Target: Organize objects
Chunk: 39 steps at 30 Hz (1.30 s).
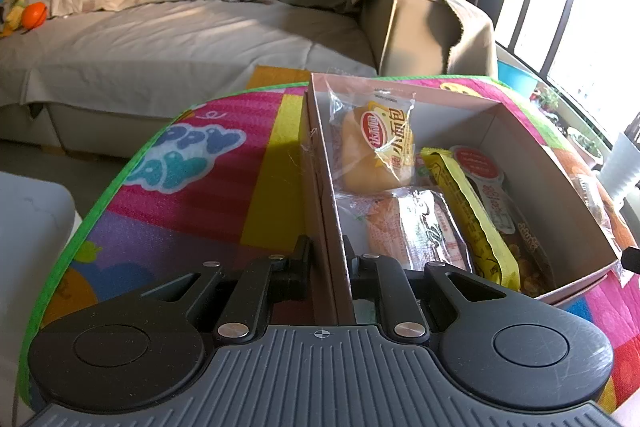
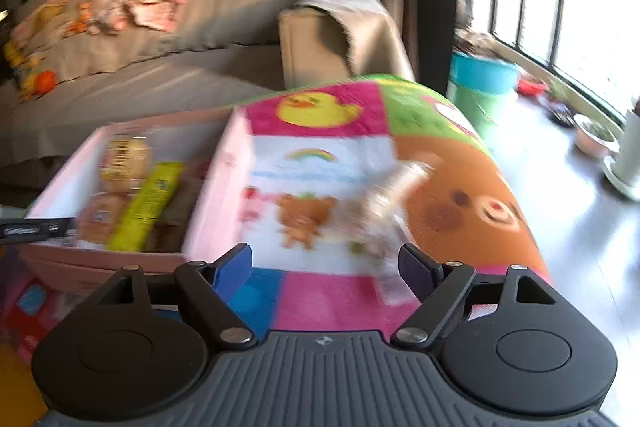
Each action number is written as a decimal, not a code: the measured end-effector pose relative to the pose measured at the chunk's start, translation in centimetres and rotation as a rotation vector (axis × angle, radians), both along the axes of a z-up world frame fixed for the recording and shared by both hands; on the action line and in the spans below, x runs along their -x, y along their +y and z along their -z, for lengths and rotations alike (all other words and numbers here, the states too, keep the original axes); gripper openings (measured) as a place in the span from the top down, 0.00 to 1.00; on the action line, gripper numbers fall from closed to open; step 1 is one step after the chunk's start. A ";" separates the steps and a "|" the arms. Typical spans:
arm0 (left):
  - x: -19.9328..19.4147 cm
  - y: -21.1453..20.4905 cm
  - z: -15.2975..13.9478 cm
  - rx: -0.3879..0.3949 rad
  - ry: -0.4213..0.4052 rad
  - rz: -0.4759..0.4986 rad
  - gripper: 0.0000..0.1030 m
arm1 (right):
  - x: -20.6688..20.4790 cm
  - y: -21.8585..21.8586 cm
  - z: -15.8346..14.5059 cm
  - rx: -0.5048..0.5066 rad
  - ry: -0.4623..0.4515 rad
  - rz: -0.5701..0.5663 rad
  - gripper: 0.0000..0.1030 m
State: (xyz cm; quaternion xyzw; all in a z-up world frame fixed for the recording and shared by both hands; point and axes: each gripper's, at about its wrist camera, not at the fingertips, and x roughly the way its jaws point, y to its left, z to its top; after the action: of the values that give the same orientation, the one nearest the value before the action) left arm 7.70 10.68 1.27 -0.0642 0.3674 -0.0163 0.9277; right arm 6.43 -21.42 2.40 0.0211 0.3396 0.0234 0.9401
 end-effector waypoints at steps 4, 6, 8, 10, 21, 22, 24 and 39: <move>0.0 0.0 0.0 0.000 0.000 0.000 0.85 | -0.4 -1.4 1.0 -0.012 0.018 0.050 0.18; 0.0 0.0 0.0 -0.004 0.001 0.000 0.85 | -0.9 -1.6 1.2 -0.013 0.024 0.036 0.18; 0.0 0.0 0.1 -0.005 0.002 -0.002 0.85 | -1.7 -1.6 1.2 -0.004 0.017 0.019 0.18; 0.0 0.0 0.1 -0.007 0.002 -0.004 0.85 | -3.2 -1.8 1.2 -0.013 0.018 0.017 0.18; 0.0 0.0 0.1 -0.013 0.005 -0.002 0.85 | -10.5 -0.4 3.5 0.021 0.081 0.049 0.54; 0.0 0.0 0.1 -0.013 0.004 -0.001 0.85 | -10.2 0.1 3.4 0.039 0.074 0.029 0.59; 0.0 0.0 0.1 -0.013 0.005 -0.002 0.85 | -9.2 0.9 3.2 0.076 0.058 -0.011 0.68; 0.0 -0.2 -0.1 -0.020 0.008 -0.001 0.85 | 0.2 -0.1 0.3 0.034 0.038 -0.154 0.39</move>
State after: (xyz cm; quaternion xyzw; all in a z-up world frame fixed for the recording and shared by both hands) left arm 7.66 10.46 1.33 -0.0554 0.3715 -0.0118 0.9267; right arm 6.25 -21.53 2.15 -0.0208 0.3584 0.0892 0.9291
